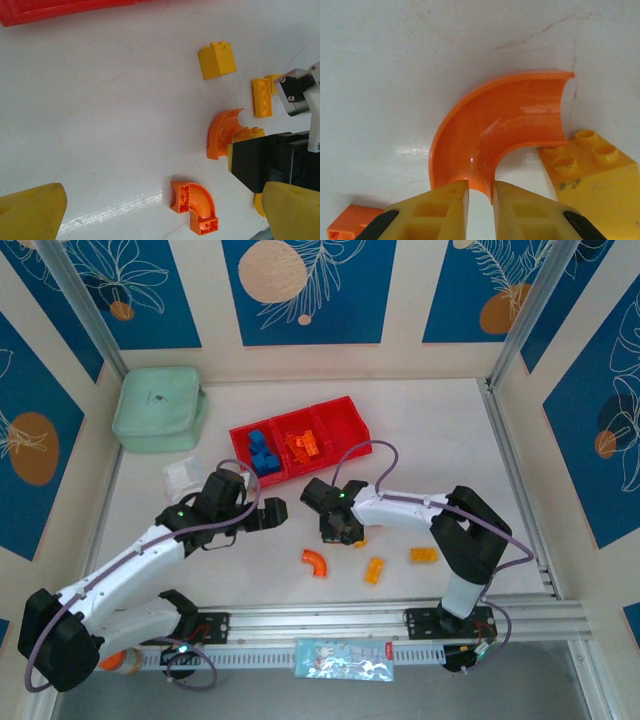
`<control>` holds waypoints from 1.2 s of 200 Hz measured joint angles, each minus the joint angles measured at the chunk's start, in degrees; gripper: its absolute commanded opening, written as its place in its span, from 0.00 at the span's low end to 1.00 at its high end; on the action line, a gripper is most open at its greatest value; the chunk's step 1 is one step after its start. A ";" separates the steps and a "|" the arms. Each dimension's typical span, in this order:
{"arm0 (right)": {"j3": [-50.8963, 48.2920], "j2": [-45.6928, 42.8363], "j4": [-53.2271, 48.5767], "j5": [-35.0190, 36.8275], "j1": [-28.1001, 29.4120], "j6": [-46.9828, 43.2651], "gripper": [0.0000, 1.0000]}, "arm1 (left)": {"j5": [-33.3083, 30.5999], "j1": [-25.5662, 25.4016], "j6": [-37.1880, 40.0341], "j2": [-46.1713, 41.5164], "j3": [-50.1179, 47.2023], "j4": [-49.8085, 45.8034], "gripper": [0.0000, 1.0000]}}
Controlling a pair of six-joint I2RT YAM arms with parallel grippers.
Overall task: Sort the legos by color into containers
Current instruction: Pick up the lego from the center of the table.
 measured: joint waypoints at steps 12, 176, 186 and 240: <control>-0.07 0.00 -0.02 0.04 -0.13 0.00 0.19 | -0.02 -0.02 0.02 0.17 0.00 0.00 0.99; -0.52 0.24 0.13 0.85 -1.03 -0.28 0.16 | -0.17 -0.07 0.00 0.92 0.00 0.20 0.99; -0.52 0.39 0.35 0.85 -1.09 -0.48 0.15 | -0.17 -0.07 0.00 0.92 0.00 0.20 0.99; -0.17 0.90 0.26 0.87 -1.22 -1.84 0.05 | -0.20 -0.09 0.02 1.33 0.00 0.20 0.99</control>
